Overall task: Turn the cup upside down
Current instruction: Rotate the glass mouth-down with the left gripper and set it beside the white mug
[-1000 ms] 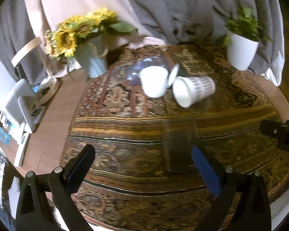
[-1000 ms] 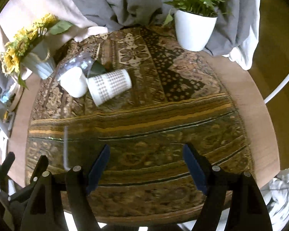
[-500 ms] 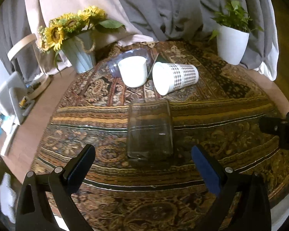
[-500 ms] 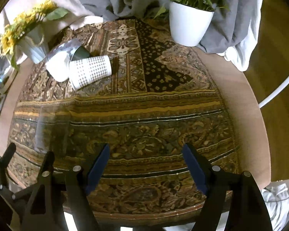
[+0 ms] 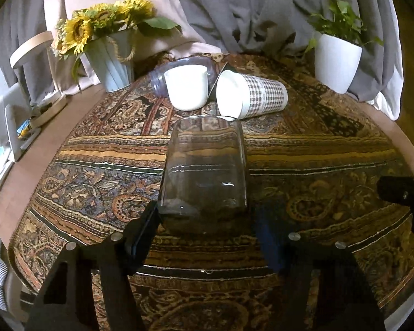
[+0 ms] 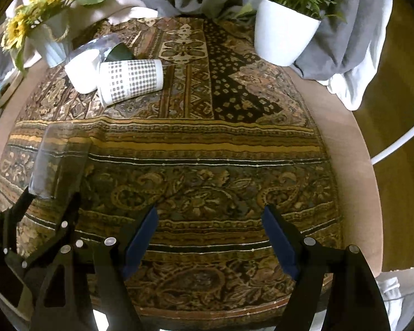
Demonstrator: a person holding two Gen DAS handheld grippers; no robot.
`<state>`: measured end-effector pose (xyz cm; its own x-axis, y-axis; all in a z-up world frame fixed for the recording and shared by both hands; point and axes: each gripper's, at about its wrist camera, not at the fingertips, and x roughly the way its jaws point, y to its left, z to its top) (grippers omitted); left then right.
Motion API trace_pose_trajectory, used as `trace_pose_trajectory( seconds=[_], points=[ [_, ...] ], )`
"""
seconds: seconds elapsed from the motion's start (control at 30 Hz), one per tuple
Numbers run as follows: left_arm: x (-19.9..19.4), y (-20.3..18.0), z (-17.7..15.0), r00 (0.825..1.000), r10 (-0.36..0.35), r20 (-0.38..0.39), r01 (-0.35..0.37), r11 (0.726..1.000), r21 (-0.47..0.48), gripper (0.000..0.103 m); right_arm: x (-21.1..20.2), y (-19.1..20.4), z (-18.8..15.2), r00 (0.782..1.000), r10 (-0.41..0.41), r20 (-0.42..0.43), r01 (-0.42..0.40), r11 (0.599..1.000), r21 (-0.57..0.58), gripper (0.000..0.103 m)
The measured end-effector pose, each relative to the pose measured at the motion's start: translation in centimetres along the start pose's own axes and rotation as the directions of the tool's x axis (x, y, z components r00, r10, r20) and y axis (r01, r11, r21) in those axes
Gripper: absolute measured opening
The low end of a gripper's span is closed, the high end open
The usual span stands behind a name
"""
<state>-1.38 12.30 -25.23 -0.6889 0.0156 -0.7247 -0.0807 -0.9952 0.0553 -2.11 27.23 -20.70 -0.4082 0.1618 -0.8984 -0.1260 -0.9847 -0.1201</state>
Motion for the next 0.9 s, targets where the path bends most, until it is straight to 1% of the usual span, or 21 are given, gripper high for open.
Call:
trace_pose_trajectory(
  seconds=[0.17, 0.33, 0.47, 0.57, 0.77, 0.9],
  points=[
    [-0.1, 0.2, 0.1, 1.000, -0.008, -0.012, 0.008, 1.000, -0.014, 0.066, -0.5, 0.2, 0.0, 1.000, -0.003, 0.030, 0.003, 1.000, -0.011, 0.077],
    [-1.0, 0.1, 1.1, 1.000, -0.010, -0.015, 0.010, 1.000, -0.001, 0.066, -0.7, -0.1, 0.3, 0.999, 0.004, 0.041, -0.004, 1.000, 0.007, 0.077],
    [-1.7, 0.4, 2.4, 1.000, -0.015, -0.007, 0.015, 1.000, 0.004, 0.066, -1.0, -0.6, 0.8, 0.998, 0.021, 0.051, -0.023, 0.999, 0.039, 0.077],
    [-2.0, 0.6, 3.6, 1.000, -0.006, 0.006, 0.006, 1.000, 0.013, 0.066, -1.3, -0.7, 1.3, 0.997, 0.034, 0.067, -0.038, 0.998, 0.059, 0.077],
    [-1.5, 1.1, 5.8, 1.000, -0.015, 0.018, 0.015, 1.000, 0.011, 0.066, -1.7, -0.9, 2.6, 0.993, 0.059, 0.102, -0.067, 0.994, 0.085, 0.077],
    [-1.0, 1.6, 7.0, 0.999, -0.032, 0.012, 0.032, 0.999, 0.004, 0.066, -1.7, -0.8, 3.7, 0.991, 0.070, 0.117, -0.082, 0.992, 0.098, 0.077]
  ],
)
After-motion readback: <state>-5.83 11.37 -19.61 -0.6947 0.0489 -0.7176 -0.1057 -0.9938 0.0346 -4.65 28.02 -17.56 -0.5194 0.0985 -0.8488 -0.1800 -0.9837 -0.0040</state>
